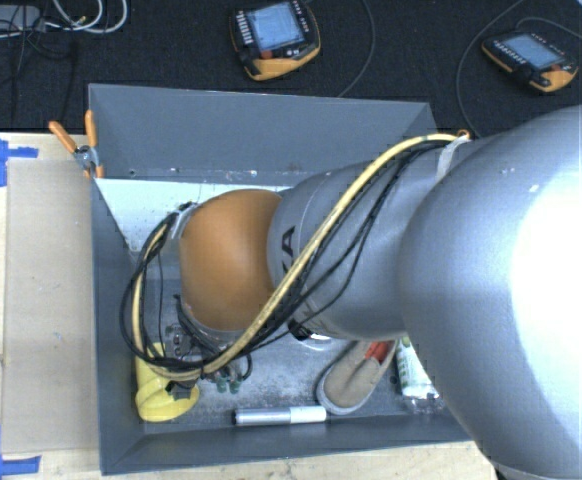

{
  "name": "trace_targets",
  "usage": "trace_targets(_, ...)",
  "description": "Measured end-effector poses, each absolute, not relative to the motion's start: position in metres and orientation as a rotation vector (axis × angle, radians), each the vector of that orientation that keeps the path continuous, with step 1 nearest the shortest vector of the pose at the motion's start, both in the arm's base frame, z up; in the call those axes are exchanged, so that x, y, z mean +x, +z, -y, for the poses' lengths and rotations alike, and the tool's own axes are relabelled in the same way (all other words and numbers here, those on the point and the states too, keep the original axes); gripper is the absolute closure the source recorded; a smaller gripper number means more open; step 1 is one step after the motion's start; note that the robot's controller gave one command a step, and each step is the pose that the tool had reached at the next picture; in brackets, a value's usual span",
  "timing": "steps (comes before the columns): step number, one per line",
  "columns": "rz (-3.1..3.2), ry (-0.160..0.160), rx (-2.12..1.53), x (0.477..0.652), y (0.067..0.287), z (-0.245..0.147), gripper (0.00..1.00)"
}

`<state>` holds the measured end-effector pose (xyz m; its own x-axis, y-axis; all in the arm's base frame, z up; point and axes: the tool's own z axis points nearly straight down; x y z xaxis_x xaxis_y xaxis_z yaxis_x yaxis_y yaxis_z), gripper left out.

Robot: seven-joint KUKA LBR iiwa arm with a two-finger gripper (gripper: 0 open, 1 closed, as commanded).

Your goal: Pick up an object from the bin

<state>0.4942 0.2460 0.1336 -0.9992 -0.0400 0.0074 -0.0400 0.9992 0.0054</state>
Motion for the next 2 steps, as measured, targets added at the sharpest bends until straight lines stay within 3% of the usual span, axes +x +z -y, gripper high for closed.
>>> trace_targets(1, 3.098, -0.015, -0.523, 0.510, 0.112, -0.241, 1.00)
trace_targets(2, 3.137, -0.015, -0.275, 0.529, 0.249, -0.192, 1.00)
